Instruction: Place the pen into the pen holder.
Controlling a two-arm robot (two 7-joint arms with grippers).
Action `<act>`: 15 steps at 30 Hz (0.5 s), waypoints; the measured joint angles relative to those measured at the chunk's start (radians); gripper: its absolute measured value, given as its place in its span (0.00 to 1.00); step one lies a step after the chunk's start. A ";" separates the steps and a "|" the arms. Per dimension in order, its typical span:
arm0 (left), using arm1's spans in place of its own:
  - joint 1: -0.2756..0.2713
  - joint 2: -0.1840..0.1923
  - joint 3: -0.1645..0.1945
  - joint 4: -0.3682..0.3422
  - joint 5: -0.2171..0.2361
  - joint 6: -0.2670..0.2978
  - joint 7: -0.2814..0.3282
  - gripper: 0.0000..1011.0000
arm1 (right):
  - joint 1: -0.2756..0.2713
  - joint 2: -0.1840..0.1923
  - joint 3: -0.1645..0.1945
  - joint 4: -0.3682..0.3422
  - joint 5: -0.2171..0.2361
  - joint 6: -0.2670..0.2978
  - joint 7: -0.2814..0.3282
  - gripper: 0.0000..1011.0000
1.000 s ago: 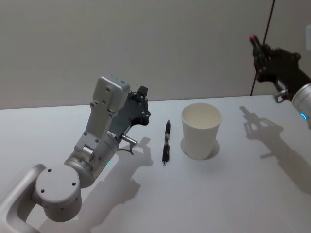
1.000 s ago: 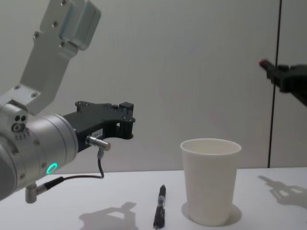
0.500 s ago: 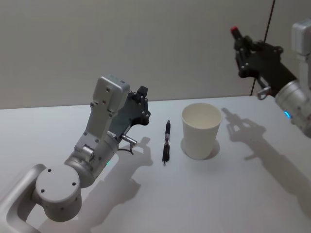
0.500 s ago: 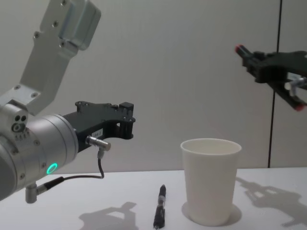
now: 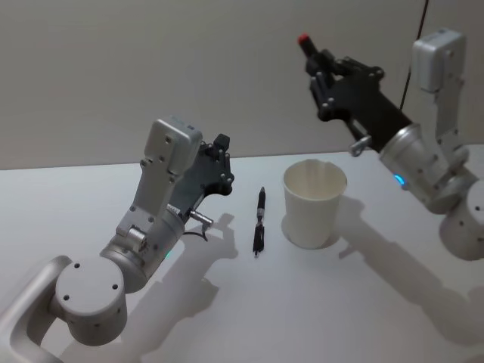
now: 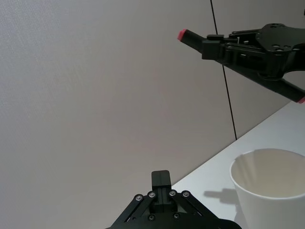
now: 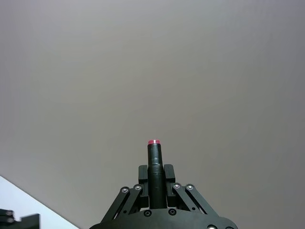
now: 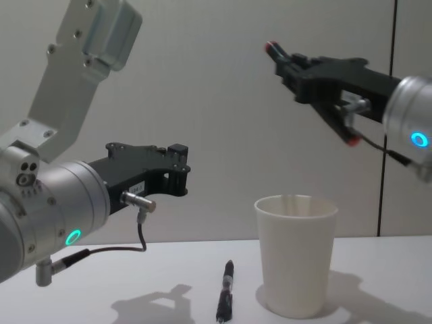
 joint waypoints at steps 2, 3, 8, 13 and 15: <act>0.000 0.000 0.000 0.000 0.000 0.000 0.000 0.00 | 0.005 -0.010 -0.008 0.007 0.007 -0.013 0.012 0.18; 0.000 0.000 0.000 0.000 0.000 0.000 0.000 0.00 | 0.006 -0.013 -0.010 0.010 0.010 -0.018 0.017 0.18; 0.000 0.000 0.000 0.000 0.000 0.000 0.000 0.00 | 0.009 -0.028 -0.024 0.021 0.023 -0.034 0.035 0.18; 0.000 0.000 0.000 0.000 0.000 0.000 0.000 0.00 | 0.003 -0.032 -0.031 0.024 0.034 -0.039 0.044 0.18; 0.000 0.000 0.000 0.000 0.000 0.000 0.000 0.00 | 0.000 -0.032 -0.032 0.024 0.038 -0.039 0.046 0.18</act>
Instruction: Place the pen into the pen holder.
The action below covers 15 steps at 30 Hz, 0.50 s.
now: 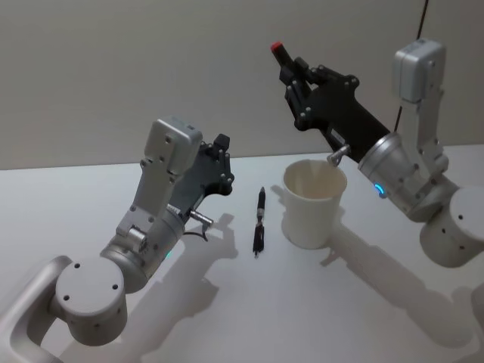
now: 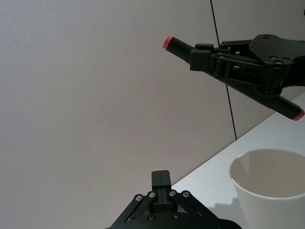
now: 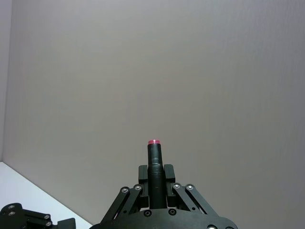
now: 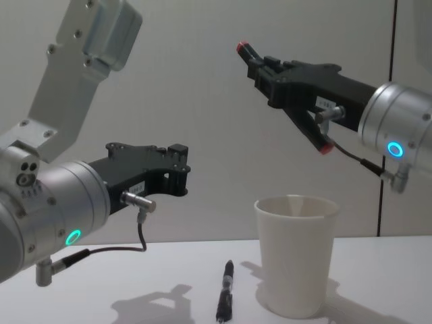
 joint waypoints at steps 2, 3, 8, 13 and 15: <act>0.000 0.000 0.000 0.000 0.000 0.000 0.000 0.00 | -0.004 0.001 -0.001 0.000 0.005 0.000 0.001 0.18; 0.000 0.000 0.000 0.000 0.000 0.000 0.000 0.00 | -0.006 0.001 -0.001 0.000 0.007 0.000 0.001 0.18; 0.000 0.000 0.000 0.000 0.000 0.000 0.000 0.00 | -0.015 0.005 -0.001 -0.003 0.018 0.004 0.001 0.18; 0.000 0.000 0.000 0.000 0.000 0.000 0.000 0.00 | -0.020 0.004 -0.005 -0.002 0.025 0.007 -0.001 0.18; 0.000 0.000 0.000 0.000 0.000 0.000 0.000 0.00 | -0.021 0.002 -0.007 0.003 0.027 0.007 -0.003 0.18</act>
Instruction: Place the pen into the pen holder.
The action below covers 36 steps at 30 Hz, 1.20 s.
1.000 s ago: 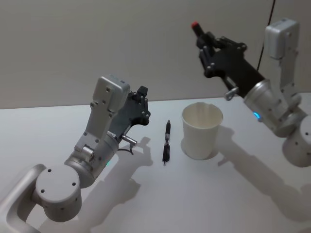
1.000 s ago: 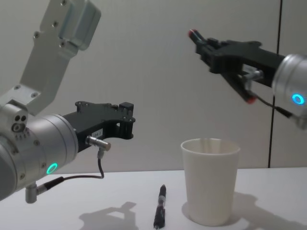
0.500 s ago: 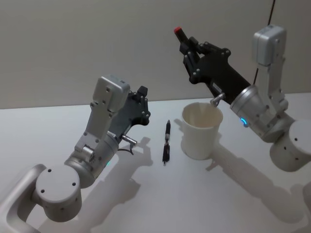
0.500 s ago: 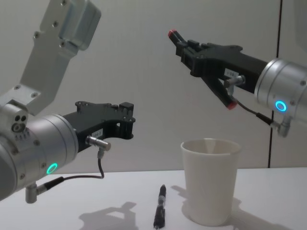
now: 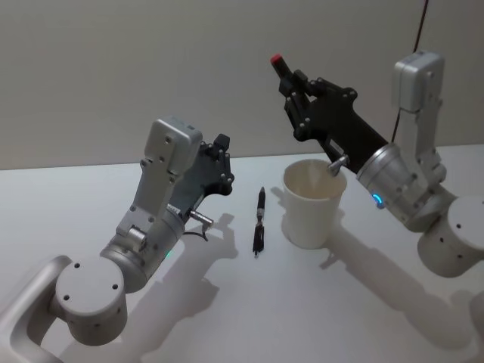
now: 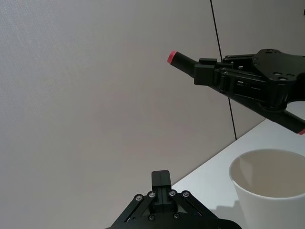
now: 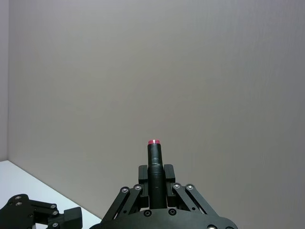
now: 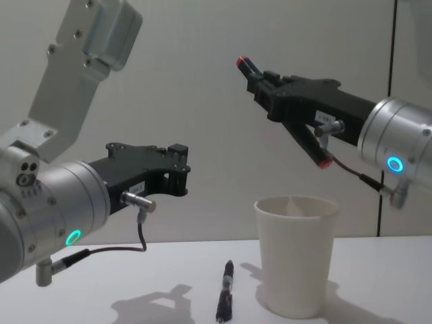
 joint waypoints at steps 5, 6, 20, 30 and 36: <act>0.000 0.000 0.000 0.000 0.000 0.000 0.000 0.00 | 0.001 -0.009 -0.006 0.014 0.002 -0.002 -0.004 0.18; 0.000 0.000 0.000 0.000 0.000 0.000 0.000 0.00 | 0.002 -0.012 -0.008 0.019 0.002 -0.004 -0.006 0.18; 0.000 0.000 0.000 0.000 0.000 0.000 0.000 0.00 | 0.009 -0.035 -0.028 0.072 -0.017 -0.020 -0.022 0.18; 0.000 0.000 0.000 0.000 0.000 0.000 0.000 0.00 | 0.006 -0.034 -0.029 0.087 -0.029 -0.028 -0.032 0.18; 0.000 0.000 0.000 0.000 0.000 0.000 0.000 0.00 | 0.002 -0.029 -0.025 0.091 -0.035 -0.033 -0.037 0.18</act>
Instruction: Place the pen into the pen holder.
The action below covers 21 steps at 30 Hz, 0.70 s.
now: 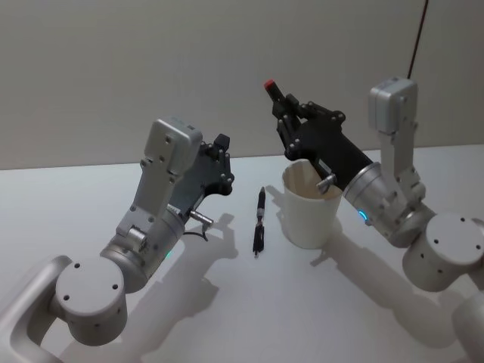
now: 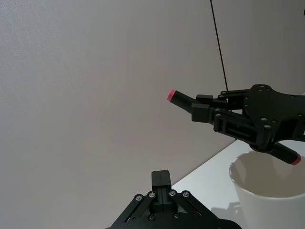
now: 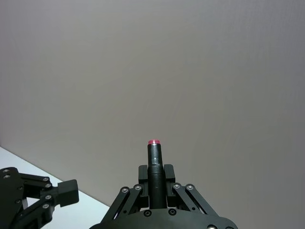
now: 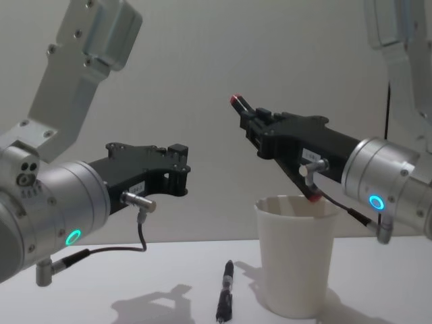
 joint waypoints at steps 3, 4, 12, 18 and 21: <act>0.000 0.000 0.000 0.000 0.000 0.000 0.000 0.00 | -0.001 0.001 0.001 0.002 -0.004 -0.001 -0.001 0.18; 0.000 0.000 0.000 0.000 0.000 0.000 0.000 0.00 | -0.002 0.003 0.001 0.004 -0.006 -0.002 -0.001 0.18; 0.000 0.000 0.000 0.000 0.000 0.000 0.000 0.00 | -0.008 0.006 0.002 0.013 -0.014 -0.003 0.000 0.18; 0.000 0.000 0.000 0.000 0.000 0.000 0.000 0.00 | -0.013 0.007 0.000 0.016 -0.020 -0.002 0.001 0.18; 0.000 0.000 0.000 0.000 0.000 0.000 0.000 0.00 | -0.015 0.008 -0.001 0.016 -0.022 -0.002 0.001 0.18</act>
